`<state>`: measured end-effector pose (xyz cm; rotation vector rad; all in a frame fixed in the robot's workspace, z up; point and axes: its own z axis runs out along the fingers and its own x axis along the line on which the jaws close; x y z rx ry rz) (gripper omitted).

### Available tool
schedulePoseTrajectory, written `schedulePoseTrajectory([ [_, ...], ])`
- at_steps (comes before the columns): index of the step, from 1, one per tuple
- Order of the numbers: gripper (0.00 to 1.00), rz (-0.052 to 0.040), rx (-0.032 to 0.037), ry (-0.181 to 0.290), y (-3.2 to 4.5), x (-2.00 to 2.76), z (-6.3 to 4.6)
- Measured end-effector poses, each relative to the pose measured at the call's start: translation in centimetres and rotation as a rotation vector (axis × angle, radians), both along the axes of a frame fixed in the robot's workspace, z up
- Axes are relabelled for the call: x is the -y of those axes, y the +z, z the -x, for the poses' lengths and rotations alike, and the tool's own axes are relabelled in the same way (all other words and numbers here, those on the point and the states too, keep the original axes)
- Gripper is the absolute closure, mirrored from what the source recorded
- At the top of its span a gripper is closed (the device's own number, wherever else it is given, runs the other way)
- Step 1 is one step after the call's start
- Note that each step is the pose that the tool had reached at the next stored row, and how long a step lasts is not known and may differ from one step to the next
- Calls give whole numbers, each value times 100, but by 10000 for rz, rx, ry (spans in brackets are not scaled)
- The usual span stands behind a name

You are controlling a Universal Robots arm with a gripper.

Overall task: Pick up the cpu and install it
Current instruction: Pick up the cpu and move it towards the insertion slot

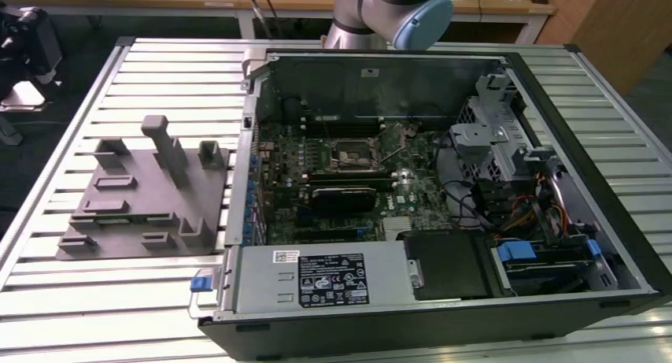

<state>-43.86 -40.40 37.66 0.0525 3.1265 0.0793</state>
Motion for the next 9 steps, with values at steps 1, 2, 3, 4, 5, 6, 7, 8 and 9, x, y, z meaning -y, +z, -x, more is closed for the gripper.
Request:
schedulePoseTrajectory([
  [1,46,0,0,0,30,0,0],
  [2,46,0,-1,0,61,-1,0],
  [3,46,0,1,0,90,-1,0],
  [4,46,0,1,0,119,-2,0],
  [5,46,0,0,0,147,-2,0],
  [6,46,0,0,0,175,-3,0],
  [7,46,0,-1,0,203,-4,0],
  [8,46,0,1,0,229,-4,0],
  [9,46,-1,0,0,250,-5,0],
])
